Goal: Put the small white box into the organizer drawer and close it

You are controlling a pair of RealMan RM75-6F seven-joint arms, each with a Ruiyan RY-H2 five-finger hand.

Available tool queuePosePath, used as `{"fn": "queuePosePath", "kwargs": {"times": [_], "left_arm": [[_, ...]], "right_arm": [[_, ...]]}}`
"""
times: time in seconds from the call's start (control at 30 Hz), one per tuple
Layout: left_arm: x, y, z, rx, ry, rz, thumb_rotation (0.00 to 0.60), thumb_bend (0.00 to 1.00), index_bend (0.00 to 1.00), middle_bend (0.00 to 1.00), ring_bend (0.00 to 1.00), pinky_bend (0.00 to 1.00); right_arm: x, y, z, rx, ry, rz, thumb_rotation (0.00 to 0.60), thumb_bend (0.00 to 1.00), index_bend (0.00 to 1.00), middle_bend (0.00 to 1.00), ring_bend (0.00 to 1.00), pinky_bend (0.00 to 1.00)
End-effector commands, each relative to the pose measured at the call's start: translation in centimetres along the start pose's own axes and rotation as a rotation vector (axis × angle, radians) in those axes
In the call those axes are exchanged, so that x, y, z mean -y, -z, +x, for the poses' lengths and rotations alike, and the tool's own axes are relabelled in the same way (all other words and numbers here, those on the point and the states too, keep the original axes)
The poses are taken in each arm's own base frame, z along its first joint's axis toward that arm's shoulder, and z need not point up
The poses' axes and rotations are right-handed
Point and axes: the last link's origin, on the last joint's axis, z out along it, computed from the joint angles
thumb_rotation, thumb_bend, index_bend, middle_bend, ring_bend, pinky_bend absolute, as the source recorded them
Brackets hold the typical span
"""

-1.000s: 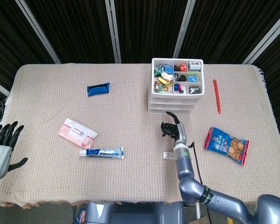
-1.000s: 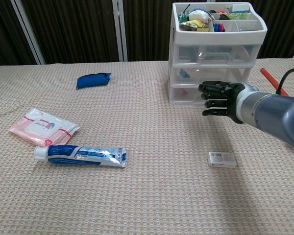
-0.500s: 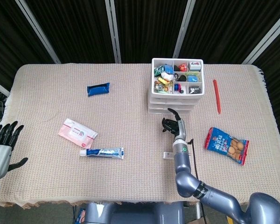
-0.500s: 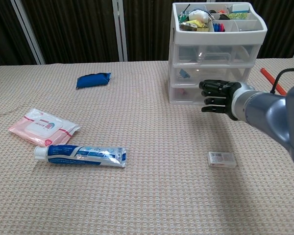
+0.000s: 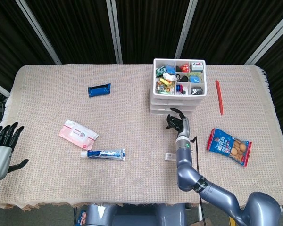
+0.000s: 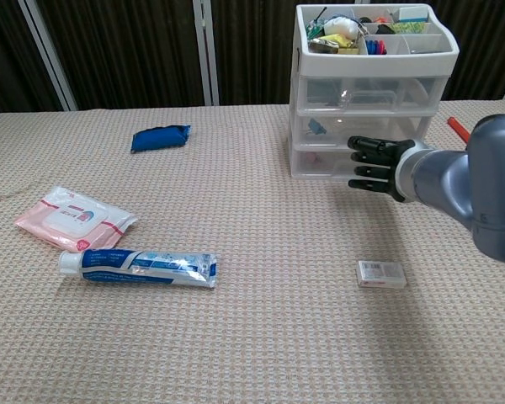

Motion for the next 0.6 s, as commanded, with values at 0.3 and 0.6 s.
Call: {"fn": "queuePosePath", "kwargs": {"times": [0.3, 0.6], "left_arm": [[0.0, 0.0, 0.0, 0.011, 0.013, 0.001, 0.600, 0.12, 0.02, 0.00, 0.00, 0.00], [0.0, 0.0, 0.0, 0.013, 0.022, 0.003, 0.600, 0.12, 0.03, 0.00, 0.00, 0.00]], "right_arm": [[0.5, -0.9, -1.2, 0.002, -0.017, -0.020, 0.600, 0.45, 0.37, 0.80, 0.76, 0.65], [0.5, -1.2, -1.4, 0.002, -0.014, -0.024, 0.600, 0.45, 0.38, 0.80, 0.76, 0.65]]}}
